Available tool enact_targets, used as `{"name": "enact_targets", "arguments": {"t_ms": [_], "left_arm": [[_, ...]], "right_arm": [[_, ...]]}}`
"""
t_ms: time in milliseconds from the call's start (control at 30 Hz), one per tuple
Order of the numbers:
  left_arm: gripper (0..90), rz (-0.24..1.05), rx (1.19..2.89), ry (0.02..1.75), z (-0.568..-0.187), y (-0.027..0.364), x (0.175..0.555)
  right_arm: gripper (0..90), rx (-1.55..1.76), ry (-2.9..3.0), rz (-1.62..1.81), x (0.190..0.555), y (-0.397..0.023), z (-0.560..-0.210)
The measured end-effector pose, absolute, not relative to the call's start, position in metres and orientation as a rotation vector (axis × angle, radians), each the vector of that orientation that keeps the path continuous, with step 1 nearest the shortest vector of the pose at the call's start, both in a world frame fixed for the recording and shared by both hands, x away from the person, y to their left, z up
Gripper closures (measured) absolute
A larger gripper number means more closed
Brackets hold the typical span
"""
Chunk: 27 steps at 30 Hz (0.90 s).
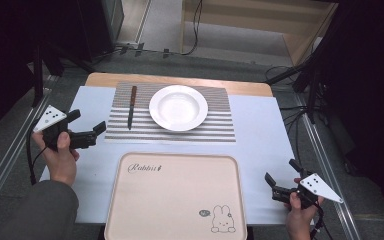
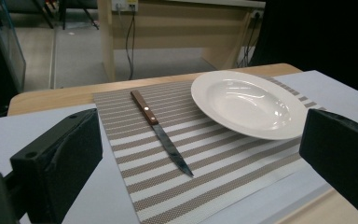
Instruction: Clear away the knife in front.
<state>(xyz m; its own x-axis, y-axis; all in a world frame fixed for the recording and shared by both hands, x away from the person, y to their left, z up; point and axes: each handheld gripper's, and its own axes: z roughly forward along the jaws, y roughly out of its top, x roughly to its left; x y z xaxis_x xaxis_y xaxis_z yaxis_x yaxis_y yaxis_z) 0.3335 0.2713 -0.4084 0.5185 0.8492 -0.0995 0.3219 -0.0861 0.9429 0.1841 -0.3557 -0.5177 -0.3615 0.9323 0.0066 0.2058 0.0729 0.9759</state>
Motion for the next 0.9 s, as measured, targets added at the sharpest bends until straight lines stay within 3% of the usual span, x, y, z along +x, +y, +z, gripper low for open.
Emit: {"name": "enact_targets", "arguments": {"t_ms": [900], "left_arm": [[0.0, 0.524, 1.710, 1.064, -0.407, 0.249, 0.401]], "right_arm": [[0.0, 1.152, 1.658, 1.345, 0.184, -0.356, -0.518]]}}
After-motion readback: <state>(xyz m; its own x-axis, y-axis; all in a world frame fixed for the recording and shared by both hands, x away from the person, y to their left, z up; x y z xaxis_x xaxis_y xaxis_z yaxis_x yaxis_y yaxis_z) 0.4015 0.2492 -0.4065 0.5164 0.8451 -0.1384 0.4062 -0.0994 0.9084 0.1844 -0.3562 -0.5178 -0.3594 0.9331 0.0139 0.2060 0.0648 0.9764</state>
